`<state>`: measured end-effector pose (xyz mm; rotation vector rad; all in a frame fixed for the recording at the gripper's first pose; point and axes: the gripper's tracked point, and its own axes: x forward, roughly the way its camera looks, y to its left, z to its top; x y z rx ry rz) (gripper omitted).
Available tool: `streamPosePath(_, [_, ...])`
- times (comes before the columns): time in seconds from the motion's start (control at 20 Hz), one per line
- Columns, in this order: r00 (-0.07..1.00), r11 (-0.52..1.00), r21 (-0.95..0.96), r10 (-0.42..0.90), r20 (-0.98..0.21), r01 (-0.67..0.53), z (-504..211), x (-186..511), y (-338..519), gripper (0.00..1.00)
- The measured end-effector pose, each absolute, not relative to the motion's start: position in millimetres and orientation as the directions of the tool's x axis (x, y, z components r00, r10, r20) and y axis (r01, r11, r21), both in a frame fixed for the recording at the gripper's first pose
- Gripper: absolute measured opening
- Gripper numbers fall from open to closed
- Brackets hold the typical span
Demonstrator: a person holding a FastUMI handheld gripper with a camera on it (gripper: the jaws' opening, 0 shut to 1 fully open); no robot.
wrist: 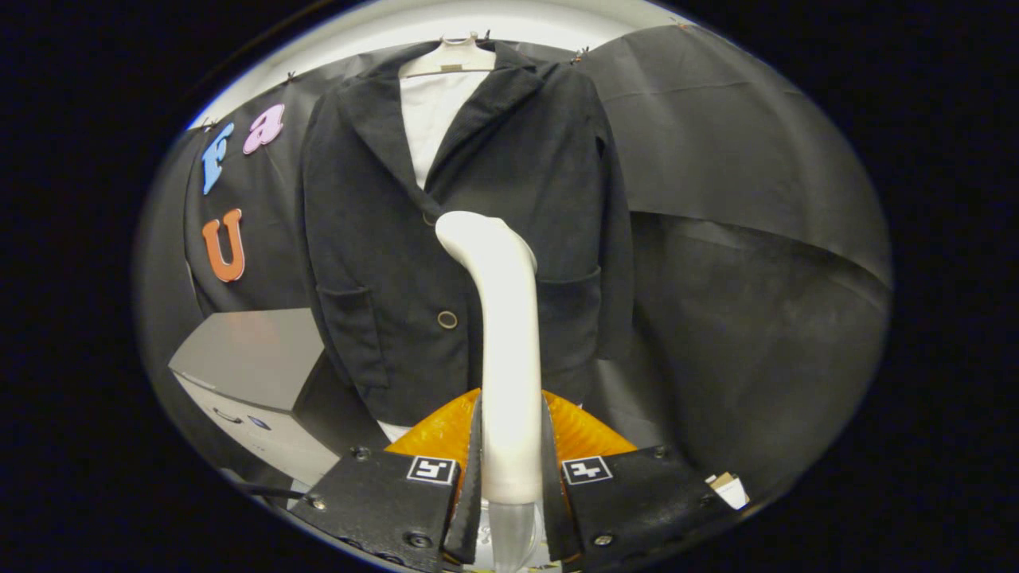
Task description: Iron the clothes twice with a garment steamer, once on the left side and once on the right side.
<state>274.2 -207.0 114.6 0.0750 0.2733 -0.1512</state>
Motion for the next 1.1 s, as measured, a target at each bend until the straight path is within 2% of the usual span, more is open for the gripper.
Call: streamPosePath(1.1, [0.896,0.988,0.052,-0.112,-0.429,0.148,26.1,266.8,-203.5,0.35])
